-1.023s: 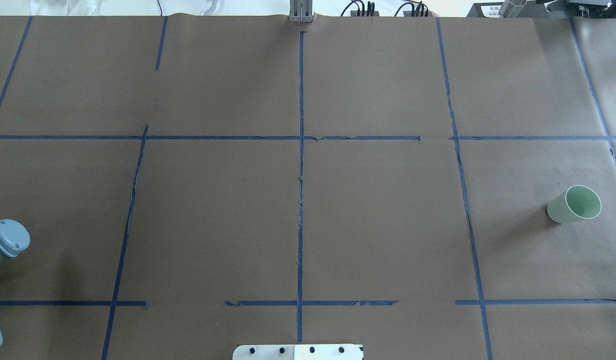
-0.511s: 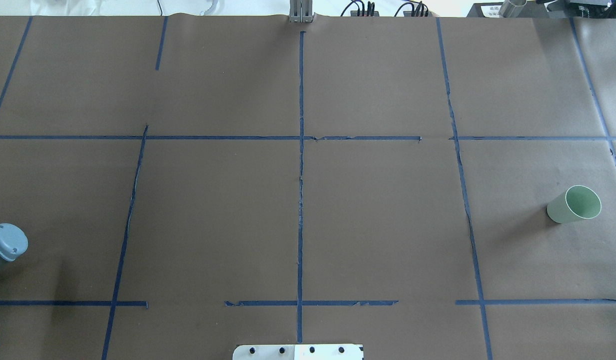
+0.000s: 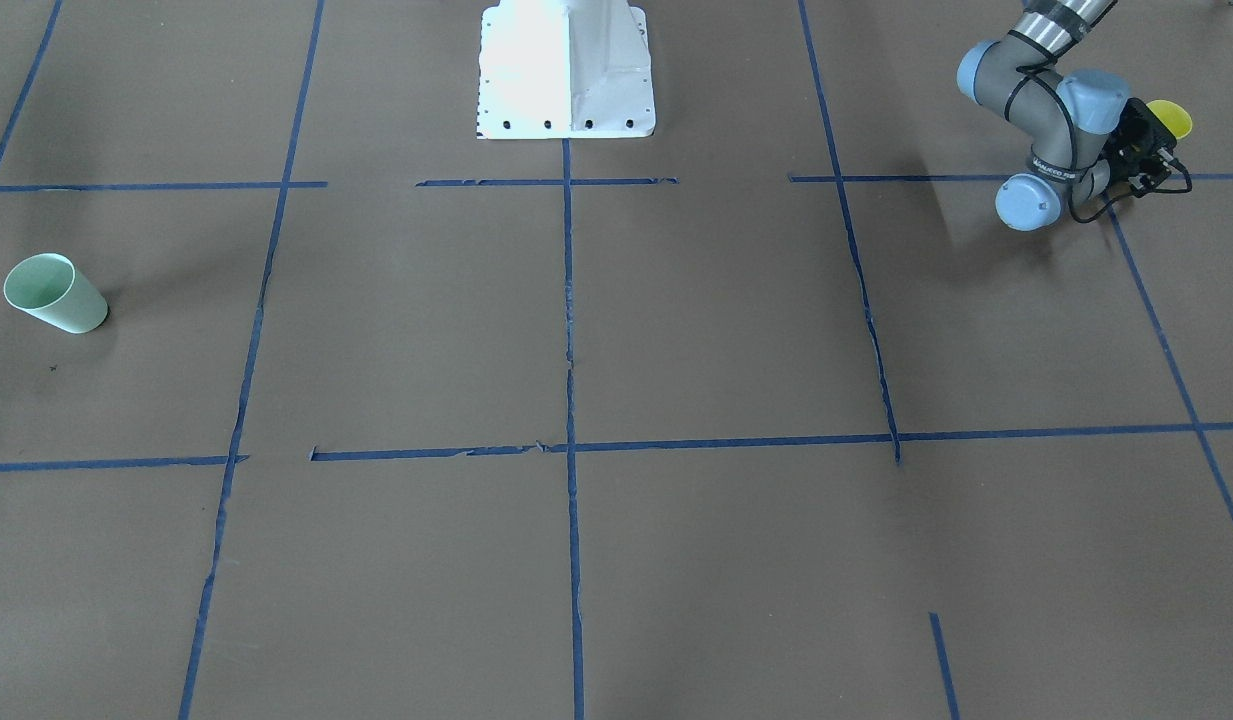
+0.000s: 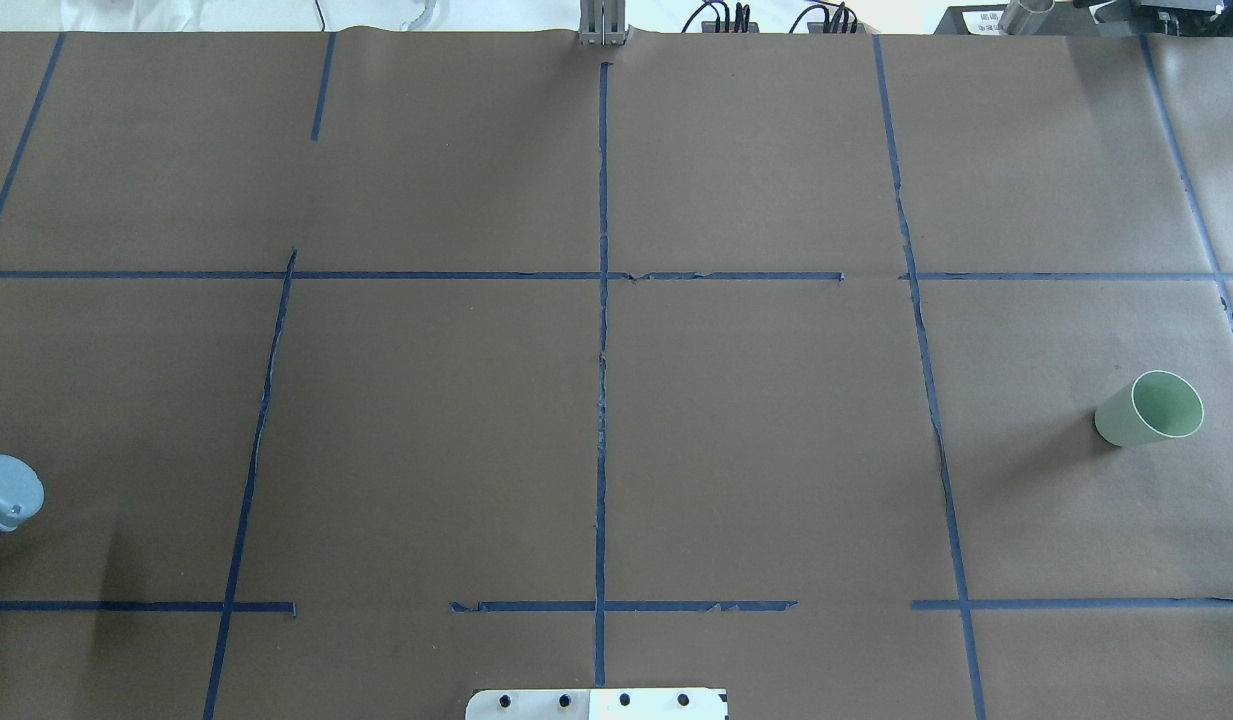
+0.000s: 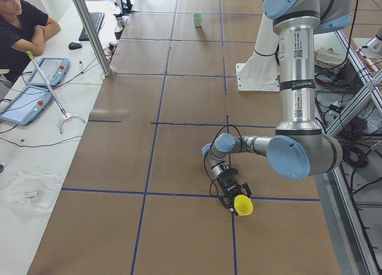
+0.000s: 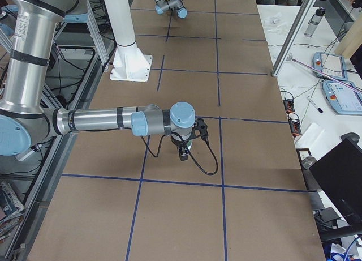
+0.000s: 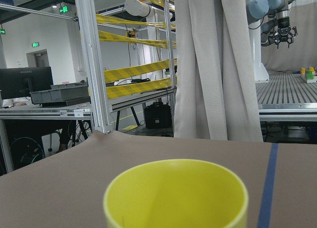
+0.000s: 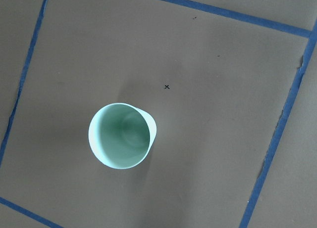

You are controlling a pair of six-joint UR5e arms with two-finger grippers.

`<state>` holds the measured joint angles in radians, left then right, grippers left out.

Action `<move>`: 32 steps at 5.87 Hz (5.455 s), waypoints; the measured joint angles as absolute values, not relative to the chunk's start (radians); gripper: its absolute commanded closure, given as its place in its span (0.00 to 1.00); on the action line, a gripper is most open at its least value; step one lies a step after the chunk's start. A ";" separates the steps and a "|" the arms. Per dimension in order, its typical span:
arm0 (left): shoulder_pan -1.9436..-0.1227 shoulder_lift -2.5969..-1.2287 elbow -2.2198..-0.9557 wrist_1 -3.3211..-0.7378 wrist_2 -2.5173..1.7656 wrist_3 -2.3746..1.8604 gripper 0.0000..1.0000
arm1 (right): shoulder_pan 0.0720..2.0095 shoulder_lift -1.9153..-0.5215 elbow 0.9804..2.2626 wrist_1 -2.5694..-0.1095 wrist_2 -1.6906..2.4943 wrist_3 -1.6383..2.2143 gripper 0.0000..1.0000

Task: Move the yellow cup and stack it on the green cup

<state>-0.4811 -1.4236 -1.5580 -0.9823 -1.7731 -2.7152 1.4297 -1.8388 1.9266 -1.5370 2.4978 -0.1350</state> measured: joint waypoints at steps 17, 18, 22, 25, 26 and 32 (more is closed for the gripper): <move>-0.535 -1.847 -1.587 -2.354 -0.801 -1.034 0.92 | 1.430 -1.842 1.964 -1.473 2.528 -0.121 0.00; -0.522 -1.862 -1.573 -2.496 -0.900 -0.933 0.92 | 1.429 -1.866 1.966 -1.402 2.537 -0.120 0.00; -0.465 -1.960 -1.580 -2.790 -1.228 -0.673 0.90 | 1.359 -1.854 1.977 -1.275 2.548 -0.055 0.00; -0.438 -1.991 -1.595 -2.916 -1.419 -0.526 0.96 | 1.219 -1.714 1.987 -1.145 2.525 0.281 0.00; -0.437 -1.987 -1.610 -2.941 -1.496 -0.482 0.96 | 1.163 -1.628 1.987 -1.143 2.509 0.397 0.00; -0.414 -1.977 -1.599 -2.942 -1.546 -0.277 0.95 | 0.752 -1.101 1.957 -1.327 2.305 1.017 0.00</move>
<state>-0.4137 -1.9766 -1.5994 -2.9423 -1.5462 -0.2769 0.7525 -1.1015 1.9571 -1.3268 2.3046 1.0171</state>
